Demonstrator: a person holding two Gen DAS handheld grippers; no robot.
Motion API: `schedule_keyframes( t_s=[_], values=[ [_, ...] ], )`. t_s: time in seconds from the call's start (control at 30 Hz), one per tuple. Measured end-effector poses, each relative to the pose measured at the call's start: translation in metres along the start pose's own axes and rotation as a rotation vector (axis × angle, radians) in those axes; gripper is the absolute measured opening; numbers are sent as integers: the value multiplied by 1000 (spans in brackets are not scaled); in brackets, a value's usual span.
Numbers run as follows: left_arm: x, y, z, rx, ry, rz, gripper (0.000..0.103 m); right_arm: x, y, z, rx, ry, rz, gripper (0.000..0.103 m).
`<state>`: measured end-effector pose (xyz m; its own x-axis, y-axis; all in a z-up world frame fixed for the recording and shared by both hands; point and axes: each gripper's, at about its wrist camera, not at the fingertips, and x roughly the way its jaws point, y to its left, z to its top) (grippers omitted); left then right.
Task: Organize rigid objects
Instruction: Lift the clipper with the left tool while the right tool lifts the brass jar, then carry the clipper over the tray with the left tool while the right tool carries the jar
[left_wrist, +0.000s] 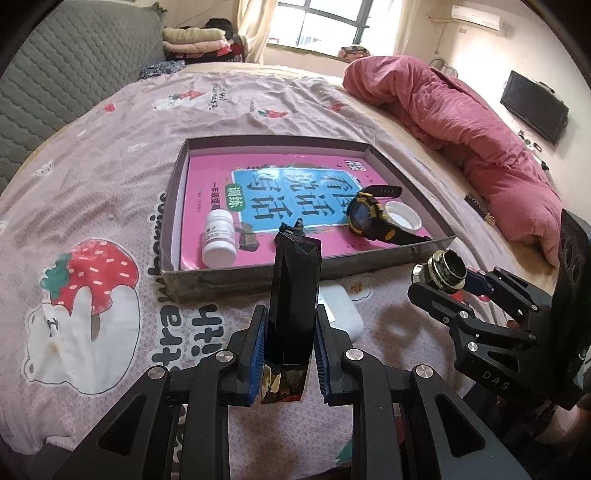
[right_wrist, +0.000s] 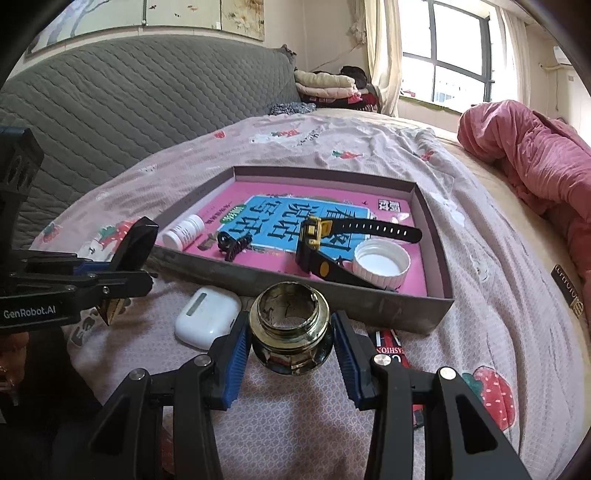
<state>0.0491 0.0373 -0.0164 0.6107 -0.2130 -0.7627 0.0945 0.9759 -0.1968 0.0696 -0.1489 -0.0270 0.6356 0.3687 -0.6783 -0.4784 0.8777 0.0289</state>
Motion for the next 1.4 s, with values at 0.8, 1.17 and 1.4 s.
schedule_keyframes(
  t_s=[0.8, 1.17, 1.4],
  values=[
    [-11, -44, 22, 27, -47, 18, 23, -38, -29, 19, 86, -181, -69, 44],
    [-8, -41, 36, -5, -70, 38, 23, -39, -41, 21, 111, -206, -105, 44],
    [2, -40, 40, -10, -58, 39, 23, -38, -49, 21, 123, -213, -115, 44]
  ],
)
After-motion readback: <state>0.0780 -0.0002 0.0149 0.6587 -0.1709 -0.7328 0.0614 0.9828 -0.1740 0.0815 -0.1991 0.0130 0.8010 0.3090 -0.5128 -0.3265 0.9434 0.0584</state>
